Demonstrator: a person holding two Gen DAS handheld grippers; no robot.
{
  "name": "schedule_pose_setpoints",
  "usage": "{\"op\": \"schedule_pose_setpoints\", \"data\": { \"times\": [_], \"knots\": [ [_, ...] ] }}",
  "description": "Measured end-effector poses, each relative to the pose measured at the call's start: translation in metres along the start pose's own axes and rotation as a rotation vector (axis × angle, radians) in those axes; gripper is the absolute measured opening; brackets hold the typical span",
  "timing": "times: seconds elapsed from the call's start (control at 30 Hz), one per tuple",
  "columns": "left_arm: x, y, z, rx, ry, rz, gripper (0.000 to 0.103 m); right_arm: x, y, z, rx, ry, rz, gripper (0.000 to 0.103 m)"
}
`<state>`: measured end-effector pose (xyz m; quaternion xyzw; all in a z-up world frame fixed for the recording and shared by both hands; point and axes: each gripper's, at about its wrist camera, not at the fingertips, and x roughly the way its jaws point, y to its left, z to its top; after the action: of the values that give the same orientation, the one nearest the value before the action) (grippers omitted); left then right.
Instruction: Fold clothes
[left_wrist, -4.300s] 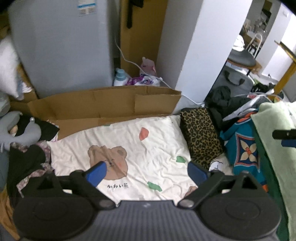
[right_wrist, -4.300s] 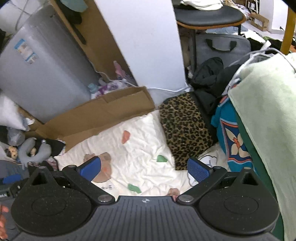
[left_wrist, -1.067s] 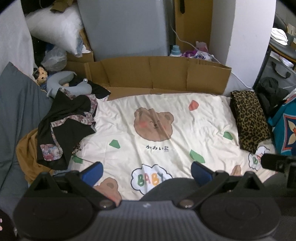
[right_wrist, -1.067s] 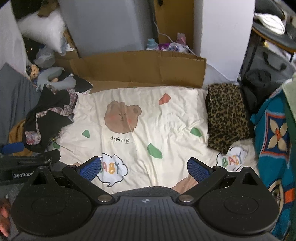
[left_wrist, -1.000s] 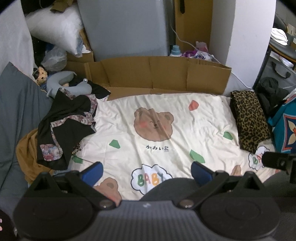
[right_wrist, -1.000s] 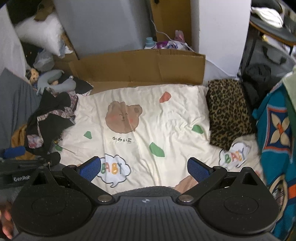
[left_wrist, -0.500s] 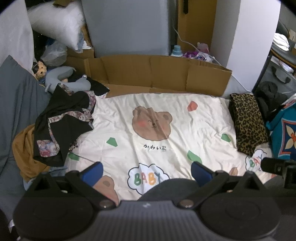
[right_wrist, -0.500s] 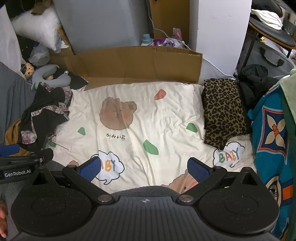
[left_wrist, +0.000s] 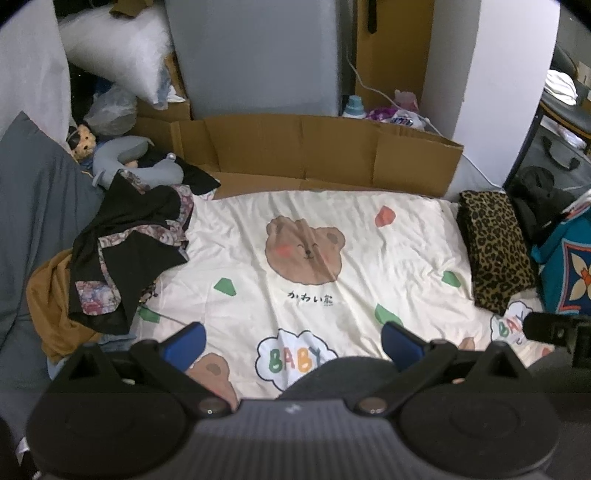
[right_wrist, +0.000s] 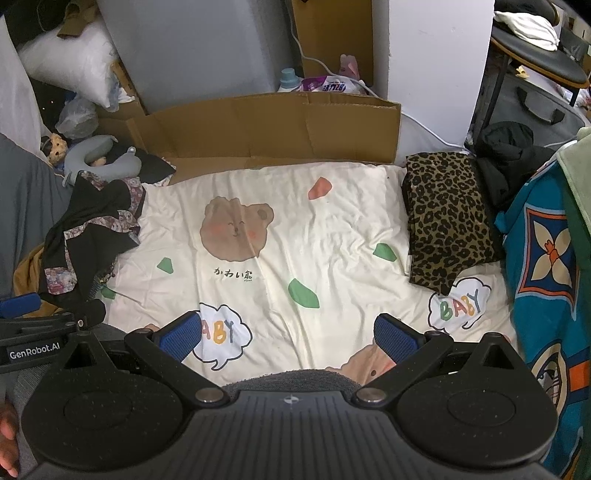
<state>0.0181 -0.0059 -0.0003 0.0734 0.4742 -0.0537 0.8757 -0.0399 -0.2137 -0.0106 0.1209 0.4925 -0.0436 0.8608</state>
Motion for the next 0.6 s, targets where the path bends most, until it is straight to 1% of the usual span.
{"op": "schedule_pose_setpoints", "data": {
  "times": [0.23,0.4,0.6],
  "knots": [
    [0.0002,0.0018,0.0001,-0.010,0.004,-0.006,0.102,0.0003,-0.0039,0.0004,0.008,0.000,0.006,0.102],
    [-0.0016,-0.0014,-0.0008,0.003,-0.008,0.013,0.102,-0.0011,-0.0060,-0.0016,0.014,-0.008,0.009,0.102],
    [-0.0011,-0.0011,-0.0004,0.004,-0.006,0.016,0.102,-0.0005,-0.0065,-0.0019,0.012,-0.005,0.005,0.102]
  ]
}}
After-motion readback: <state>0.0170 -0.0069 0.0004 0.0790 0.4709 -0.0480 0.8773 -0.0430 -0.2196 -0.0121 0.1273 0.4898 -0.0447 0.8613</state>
